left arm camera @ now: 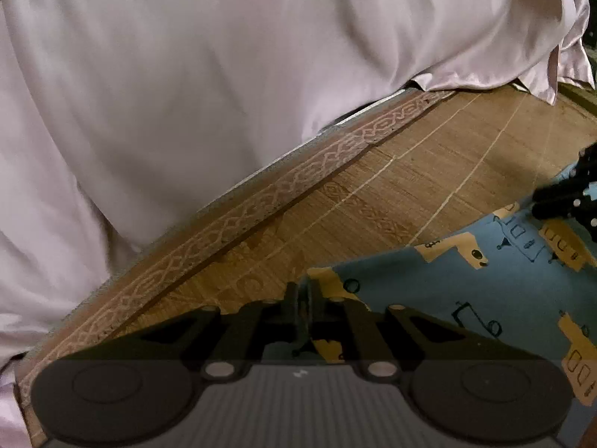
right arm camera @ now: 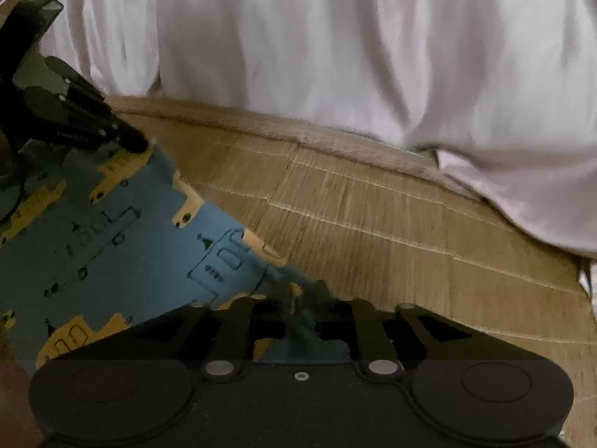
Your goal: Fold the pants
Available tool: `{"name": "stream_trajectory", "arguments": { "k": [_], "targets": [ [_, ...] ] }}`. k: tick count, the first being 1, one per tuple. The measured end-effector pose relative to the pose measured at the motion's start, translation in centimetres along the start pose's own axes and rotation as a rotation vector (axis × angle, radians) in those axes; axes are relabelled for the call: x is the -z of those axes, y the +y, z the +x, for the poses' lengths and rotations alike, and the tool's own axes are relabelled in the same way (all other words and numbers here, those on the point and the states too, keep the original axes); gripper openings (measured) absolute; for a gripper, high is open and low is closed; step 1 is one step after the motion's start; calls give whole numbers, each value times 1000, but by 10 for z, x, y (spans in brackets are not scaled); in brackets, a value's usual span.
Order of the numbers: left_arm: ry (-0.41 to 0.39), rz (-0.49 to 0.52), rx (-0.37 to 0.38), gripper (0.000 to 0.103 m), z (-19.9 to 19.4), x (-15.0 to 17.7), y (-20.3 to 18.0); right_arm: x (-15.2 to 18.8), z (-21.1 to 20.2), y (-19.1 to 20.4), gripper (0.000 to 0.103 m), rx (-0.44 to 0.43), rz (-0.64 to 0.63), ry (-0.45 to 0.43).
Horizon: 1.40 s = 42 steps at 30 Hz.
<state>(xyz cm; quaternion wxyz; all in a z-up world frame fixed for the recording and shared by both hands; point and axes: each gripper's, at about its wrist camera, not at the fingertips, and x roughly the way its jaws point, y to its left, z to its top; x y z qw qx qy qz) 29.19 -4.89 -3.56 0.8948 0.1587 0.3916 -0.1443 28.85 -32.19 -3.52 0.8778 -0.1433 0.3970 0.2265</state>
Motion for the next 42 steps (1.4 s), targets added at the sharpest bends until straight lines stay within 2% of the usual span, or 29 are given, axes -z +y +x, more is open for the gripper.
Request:
{"name": "stream_trajectory", "arguments": {
  "k": [1,2,3,5,7,10,12,15,19,22,26,29,33,37,42],
  "targets": [
    [-1,3,-14,17,-4,-1,-1,1,-5,-3,41,16,32,0],
    [-10,0,-23,18,-9,-1,-1,3,-11,-7,55,17,72,-12],
    [-26,-5,-25,22,-16,0,-2,8,-22,-12,62,14,125,-40],
    [-51,-4,-10,33,-31,4,-6,23,-46,-27,66,64,208,-70],
    [-70,-9,23,35,-45,10,-16,42,-65,-38,68,146,254,-65],
    [-79,-2,120,41,-54,13,-43,79,-94,-52,72,286,344,-39],
    [-93,16,191,54,-54,8,-69,102,-109,-60,76,349,428,-26],
    [-126,74,268,54,-49,-9,-114,126,-119,-74,76,407,543,-7],
    [-170,176,341,53,-34,-44,-167,144,-125,-86,74,402,598,2],
    [-200,238,433,53,-19,-73,-195,151,-126,-86,73,397,615,-11],
    [-198,326,492,51,11,-105,-230,162,-128,-89,71,367,648,-49],
    [-175,371,542,51,27,-116,-252,164,-126,-87,68,351,628,-62],
    [-149,451,538,44,45,-119,-281,167,-128,-88,67,317,629,-85],
    [-206,508,474,49,41,-115,-294,173,-133,-94,69,250,682,-124],
    [-170,444,473,50,39,-119,-290,176,-134,-102,61,237,759,-146]
  ]
}}
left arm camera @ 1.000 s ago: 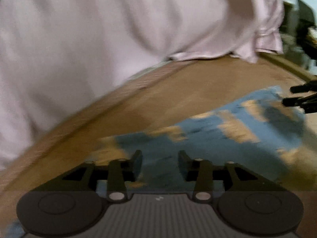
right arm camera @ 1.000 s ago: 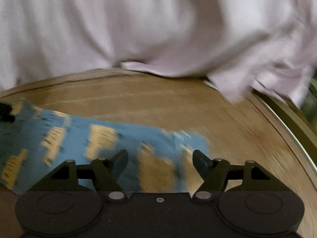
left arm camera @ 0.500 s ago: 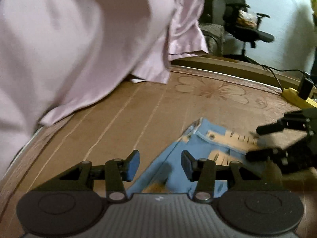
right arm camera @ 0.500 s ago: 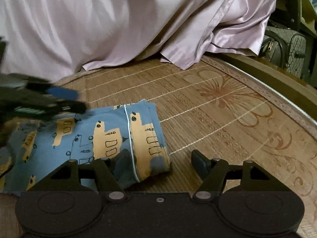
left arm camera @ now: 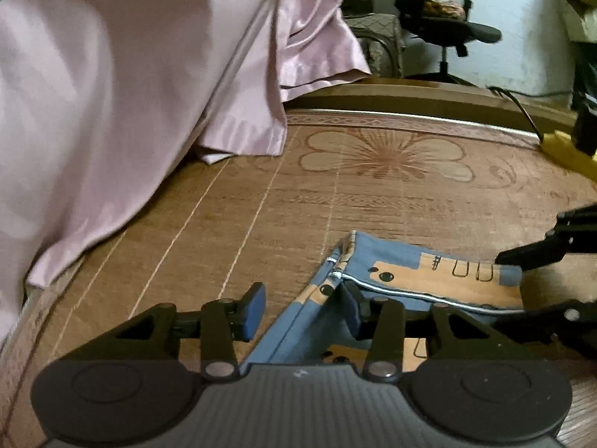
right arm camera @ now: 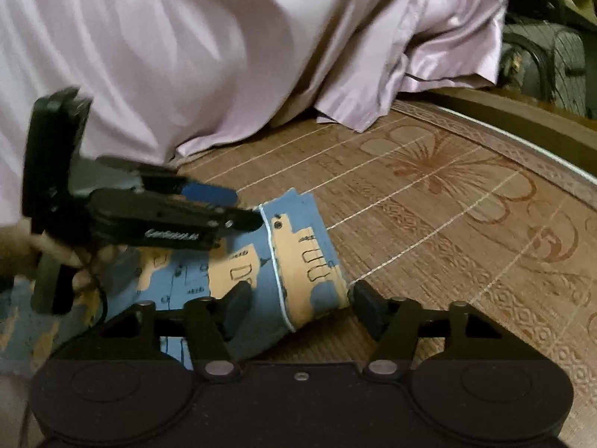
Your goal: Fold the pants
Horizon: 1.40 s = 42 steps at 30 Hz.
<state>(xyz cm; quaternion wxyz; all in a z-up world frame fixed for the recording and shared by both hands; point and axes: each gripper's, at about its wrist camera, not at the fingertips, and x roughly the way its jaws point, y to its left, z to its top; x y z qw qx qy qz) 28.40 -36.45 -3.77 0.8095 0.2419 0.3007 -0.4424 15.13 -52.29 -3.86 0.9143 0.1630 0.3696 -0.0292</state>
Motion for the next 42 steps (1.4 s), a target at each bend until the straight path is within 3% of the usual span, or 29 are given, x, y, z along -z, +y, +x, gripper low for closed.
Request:
{"name": "stream_trajectory", "arguments": {
  "k": [2,4,6,9,13,18,21,27,32,34,35,38,41,42],
  "targets": [
    [-8,-28,11,52,-6,1,4,-1,0,-4,58,-10,41,-6],
    [-10,-72,27,53,-12,3,10,-1,0,-6,48,2,66,-11],
    [-9,-128,55,55,-18,3,16,-1,0,-7,27,31,76,-14],
    [-9,-209,116,61,-23,5,26,-1,0,-7,14,43,80,-17],
    [-2,-313,218,65,-27,7,38,-3,-13,11,12,68,-15,-75],
    [36,-501,374,66,-31,8,62,3,-24,66,11,106,-342,-112],
    [70,-574,405,66,-28,3,65,15,-20,95,11,127,-537,-116],
    [136,-595,394,66,-18,-12,54,29,-12,114,11,133,-662,-93],
    [180,-618,369,66,-3,-15,48,22,-5,93,12,197,-533,-62],
    [185,-636,385,66,3,-12,46,13,-1,71,19,247,-430,-43],
    [187,-646,390,66,5,-10,46,9,0,59,28,257,-374,-36],
    [200,-660,396,66,13,-3,44,2,2,27,49,226,-198,-2],
    [185,-666,403,66,13,0,46,1,6,13,50,177,-125,5],
    [185,-675,406,66,14,1,47,2,7,14,46,169,-125,6]
  ]
}}
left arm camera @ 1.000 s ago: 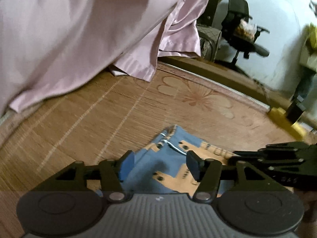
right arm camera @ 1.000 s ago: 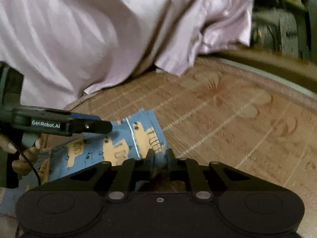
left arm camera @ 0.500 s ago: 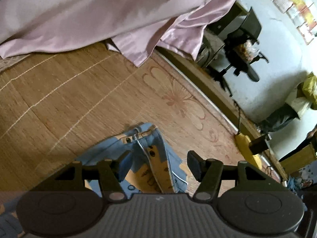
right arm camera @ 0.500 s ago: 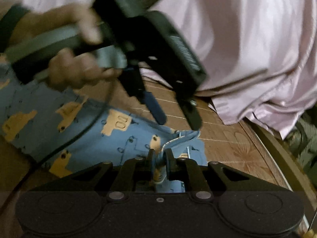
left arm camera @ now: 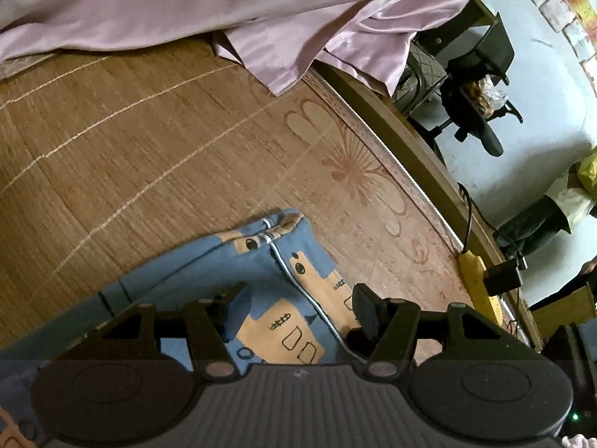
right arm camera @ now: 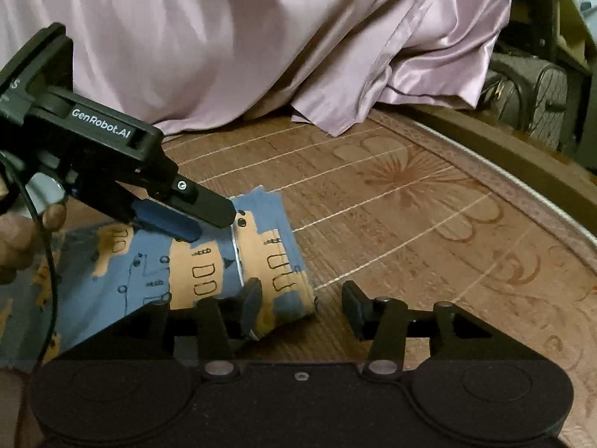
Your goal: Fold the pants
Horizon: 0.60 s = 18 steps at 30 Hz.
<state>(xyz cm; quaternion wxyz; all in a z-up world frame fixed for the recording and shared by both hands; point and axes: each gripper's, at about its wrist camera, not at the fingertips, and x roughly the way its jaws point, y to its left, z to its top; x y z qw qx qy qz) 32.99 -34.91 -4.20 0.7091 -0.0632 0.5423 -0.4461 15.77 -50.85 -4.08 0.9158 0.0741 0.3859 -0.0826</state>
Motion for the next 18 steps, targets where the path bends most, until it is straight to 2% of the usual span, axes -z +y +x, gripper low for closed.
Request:
{"name": "stream_trajectory", "arguments": {
  "k": [1,2,5,8,10,16,18],
  "targets": [
    [1,-7,2,66,-1,-1,0,0,1,2,40,-9,-10,-2],
    [2,-12,4,66,-1,-1,1,0,1,6,28,-28,-26,-4],
    [1,-30,9,66,-4,-1,3,-3,0,16,14,-37,-50,-6],
    [1,-63,36,66,-10,0,8,-7,-13,23,11,-30,-46,-35],
    [-15,-77,62,66,-16,1,9,-7,-22,43,10,-2,-173,-73],
    [-24,-96,90,70,-30,-1,11,24,-32,125,10,69,-712,-145],
    [-27,-100,87,72,-33,0,12,35,-32,139,10,67,-807,-149]
  ]
}}
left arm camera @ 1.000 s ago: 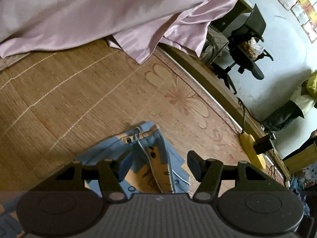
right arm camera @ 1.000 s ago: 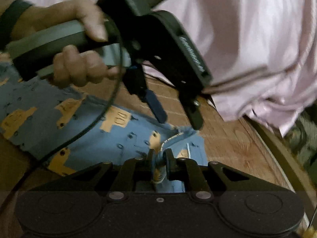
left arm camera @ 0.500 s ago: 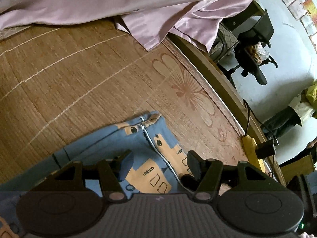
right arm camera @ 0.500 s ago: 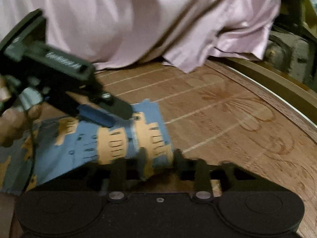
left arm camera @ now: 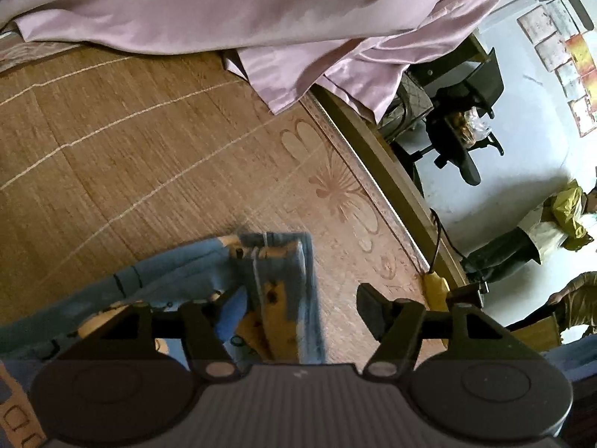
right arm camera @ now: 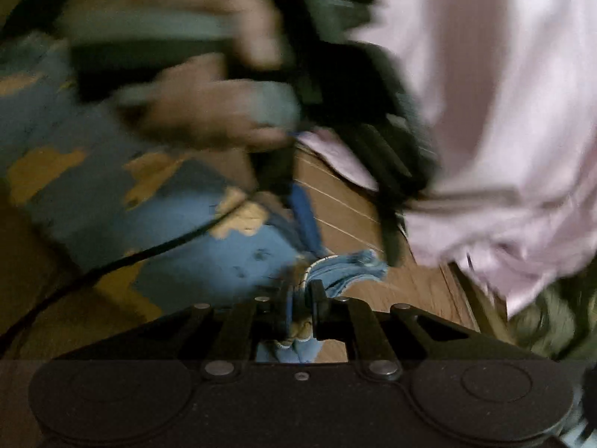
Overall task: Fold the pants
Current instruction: 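Grasp the cuff with the left gripper while the right gripper holds it beside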
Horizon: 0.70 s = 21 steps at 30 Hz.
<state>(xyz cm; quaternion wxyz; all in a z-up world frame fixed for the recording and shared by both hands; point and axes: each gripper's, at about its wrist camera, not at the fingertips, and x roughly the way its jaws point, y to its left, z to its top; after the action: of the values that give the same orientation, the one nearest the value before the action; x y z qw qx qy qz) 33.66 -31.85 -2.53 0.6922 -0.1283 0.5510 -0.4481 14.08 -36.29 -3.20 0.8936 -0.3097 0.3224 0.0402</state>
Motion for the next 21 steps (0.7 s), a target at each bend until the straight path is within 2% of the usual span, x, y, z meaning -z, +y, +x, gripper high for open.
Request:
{"name": "stream_trajectory", "arguments": {
  "k": [5,6,7,9,11,12,17,21],
  "targets": [
    [20,-28,-41,72,0,0,8,0,2,13,10,-18,-36,-1],
    [21,-39,-45,69,0,0,10,1,2,12,10,-17,-34,0],
    [20,-42,-38,64,0,0,11,1,2,11,10,-16,-29,2],
    [28,-29,-40,32,2,1,12,1,1,9,10,-19,-4,5],
    [30,-15,-59,26,4,3,12,2,2,7,10,-24,26,8],
    [30,-15,-48,18,4,4,12,4,2,7,10,-24,36,6],
    [4,1,-36,9,-1,11,12,7,-2,8,12,-20,63,-9],
    [-12,-18,-45,7,-5,14,18,10,-7,0,30,-16,149,-17]
  ]
}}
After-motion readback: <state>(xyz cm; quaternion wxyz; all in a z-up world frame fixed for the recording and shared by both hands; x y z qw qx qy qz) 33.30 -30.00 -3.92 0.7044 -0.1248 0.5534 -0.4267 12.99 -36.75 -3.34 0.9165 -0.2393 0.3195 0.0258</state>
